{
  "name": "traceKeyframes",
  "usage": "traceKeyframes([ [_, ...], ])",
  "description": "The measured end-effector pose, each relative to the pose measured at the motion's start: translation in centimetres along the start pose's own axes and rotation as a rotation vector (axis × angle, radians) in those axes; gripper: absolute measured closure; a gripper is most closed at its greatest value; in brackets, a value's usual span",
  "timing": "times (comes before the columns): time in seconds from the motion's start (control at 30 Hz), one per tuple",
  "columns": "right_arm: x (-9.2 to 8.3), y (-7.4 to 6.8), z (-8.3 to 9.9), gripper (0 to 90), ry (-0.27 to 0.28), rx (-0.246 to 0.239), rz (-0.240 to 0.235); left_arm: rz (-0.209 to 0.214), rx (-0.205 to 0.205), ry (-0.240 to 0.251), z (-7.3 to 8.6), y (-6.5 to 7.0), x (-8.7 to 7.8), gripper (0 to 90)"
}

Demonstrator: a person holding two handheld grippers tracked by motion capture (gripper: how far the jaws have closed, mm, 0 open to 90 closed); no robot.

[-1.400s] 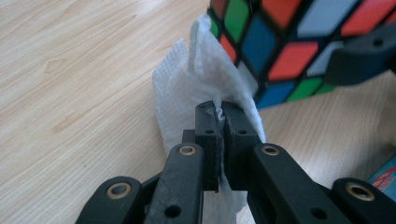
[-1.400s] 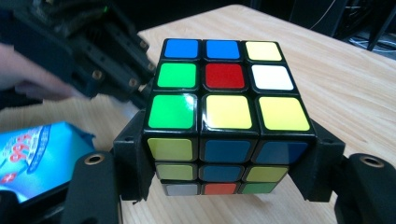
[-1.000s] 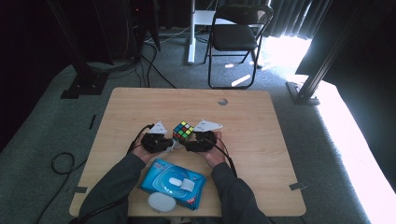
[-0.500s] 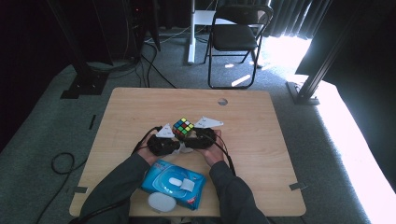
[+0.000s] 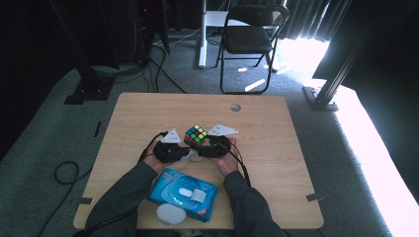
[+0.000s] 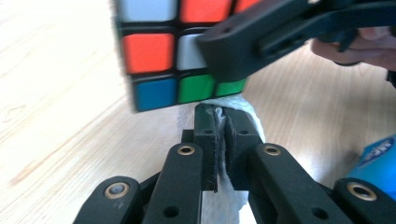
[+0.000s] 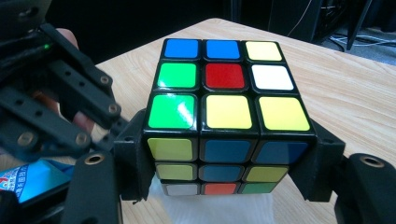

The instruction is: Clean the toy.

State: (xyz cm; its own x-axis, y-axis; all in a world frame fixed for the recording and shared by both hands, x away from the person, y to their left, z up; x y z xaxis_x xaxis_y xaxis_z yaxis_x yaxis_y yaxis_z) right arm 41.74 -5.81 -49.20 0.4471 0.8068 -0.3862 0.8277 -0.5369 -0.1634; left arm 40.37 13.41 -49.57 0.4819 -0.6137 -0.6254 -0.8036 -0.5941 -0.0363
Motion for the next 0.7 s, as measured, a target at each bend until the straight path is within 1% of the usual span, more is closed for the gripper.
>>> traceKeyframes([
  [0.2, -0.2, 0.0, 0.0, 34.1, 0.004, -0.003, 0.0, -0.027, -0.054, 0.027, 0.3, -1.2, -0.7, 85.5],
  [0.27, -0.3, 0.1, 0.0, 34.1, 0.006, -0.002, 0.0, -0.027, -0.076, 0.041, 0.5, -1.6, -0.9, 85.5],
  [0.47, -0.5, 0.1, 0.3, 34.1, 0.003, -0.001, 0.001, -0.053, -0.145, 0.078, 0.9, -2.9, -1.5, 85.5],
  [0.6, -0.5, 0.2, 0.3, 34.1, 0.003, 0.0, 0.002, -0.056, -0.133, 0.074, 0.9, -2.6, -1.6, 85.5],
  [0.63, -0.4, 0.2, 0.3, 34.1, 0.006, 0.001, 0.002, -0.057, -0.114, 0.066, 0.8, -2.4, -1.4, 85.5],
  [0.7, -0.3, 0.1, 0.2, 34.1, 0.008, 0.002, 0.002, -0.056, -0.1, 0.057, 0.7, -2.0, -1.2, 85.5],
])
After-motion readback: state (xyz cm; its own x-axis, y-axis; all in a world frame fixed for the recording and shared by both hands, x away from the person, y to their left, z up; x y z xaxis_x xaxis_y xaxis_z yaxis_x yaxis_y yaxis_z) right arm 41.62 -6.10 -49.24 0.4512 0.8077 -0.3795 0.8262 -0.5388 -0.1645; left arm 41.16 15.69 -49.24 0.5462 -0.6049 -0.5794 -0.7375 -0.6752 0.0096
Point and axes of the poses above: each handheld gripper's, and its own axes: x roughly forward along the jaws, z roughly out of its underside, y roughly to its right, the point moved 2 cm from there along x, roughly forward along the jaws, and after that the axes turned 7 degrees about -z, right-handed, at the moved point
